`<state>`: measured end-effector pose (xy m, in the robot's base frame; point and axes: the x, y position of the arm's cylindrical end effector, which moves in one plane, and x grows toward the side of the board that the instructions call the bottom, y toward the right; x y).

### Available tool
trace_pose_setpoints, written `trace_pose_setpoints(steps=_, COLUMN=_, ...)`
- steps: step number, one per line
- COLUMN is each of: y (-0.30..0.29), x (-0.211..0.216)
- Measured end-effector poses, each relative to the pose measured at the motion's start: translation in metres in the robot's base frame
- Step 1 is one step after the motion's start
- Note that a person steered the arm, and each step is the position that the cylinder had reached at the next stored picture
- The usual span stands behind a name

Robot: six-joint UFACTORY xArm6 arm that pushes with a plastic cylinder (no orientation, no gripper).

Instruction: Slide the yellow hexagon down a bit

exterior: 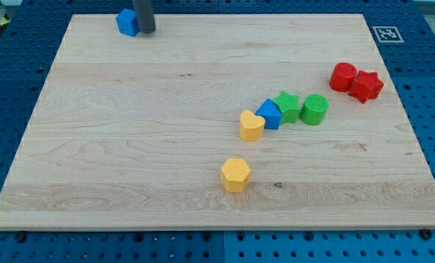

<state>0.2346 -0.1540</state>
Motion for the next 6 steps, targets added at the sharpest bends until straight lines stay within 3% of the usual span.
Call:
trace_pose_setpoints(steps=2, y=-0.035, x=0.000)
trace_pose_setpoints(steps=5, y=0.076, x=0.251)
trace_pose_setpoints(steps=6, y=0.142, x=0.309)
